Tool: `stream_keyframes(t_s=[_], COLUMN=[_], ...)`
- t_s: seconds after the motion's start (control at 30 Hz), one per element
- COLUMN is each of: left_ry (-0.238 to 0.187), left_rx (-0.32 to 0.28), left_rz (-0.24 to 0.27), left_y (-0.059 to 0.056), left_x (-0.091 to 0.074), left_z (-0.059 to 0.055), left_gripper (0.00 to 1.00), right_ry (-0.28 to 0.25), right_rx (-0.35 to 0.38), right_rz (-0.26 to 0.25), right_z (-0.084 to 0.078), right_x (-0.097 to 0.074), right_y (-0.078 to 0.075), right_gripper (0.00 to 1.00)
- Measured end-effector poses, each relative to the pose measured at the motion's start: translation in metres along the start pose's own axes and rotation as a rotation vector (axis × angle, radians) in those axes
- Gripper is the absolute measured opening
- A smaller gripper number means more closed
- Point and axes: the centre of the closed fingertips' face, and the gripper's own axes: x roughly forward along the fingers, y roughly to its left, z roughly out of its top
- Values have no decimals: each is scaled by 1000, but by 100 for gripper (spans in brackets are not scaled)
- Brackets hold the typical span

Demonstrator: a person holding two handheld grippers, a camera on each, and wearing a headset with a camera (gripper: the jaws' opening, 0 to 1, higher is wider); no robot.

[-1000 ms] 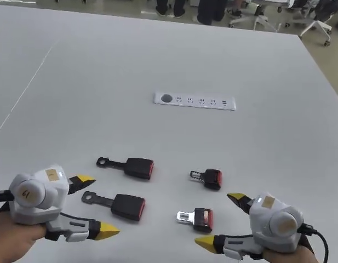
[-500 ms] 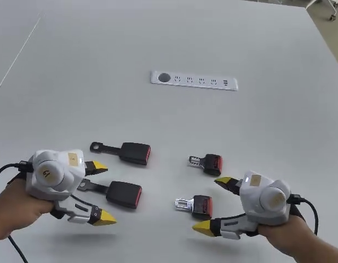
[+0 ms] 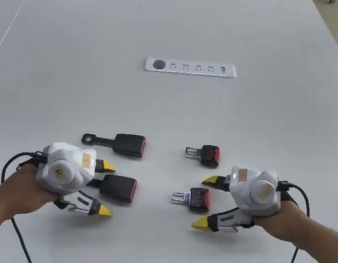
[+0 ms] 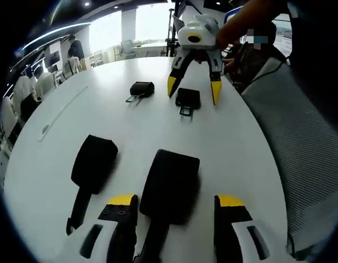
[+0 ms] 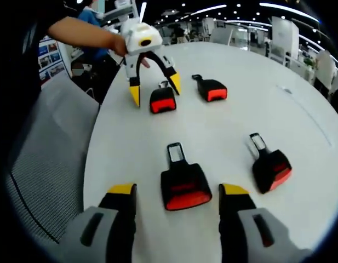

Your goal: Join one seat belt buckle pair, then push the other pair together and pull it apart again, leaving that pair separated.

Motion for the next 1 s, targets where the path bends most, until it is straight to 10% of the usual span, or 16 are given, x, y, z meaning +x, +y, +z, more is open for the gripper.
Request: stream_keyframes(t_s=[0.23,1.0], left_ry=[-3,29], left_rx=[35,34], left_rz=[21,20], left_y=[17,16], left_x=[2,4], left_z=[-8,-6], left_gripper=[35,33], right_ry=[40,168], right_rx=[-47,-93], right_rz=[3,46], right_z=[-3,7], right_x=[-1,9], right_y=[-7,-7], right_gripper=[46,33])
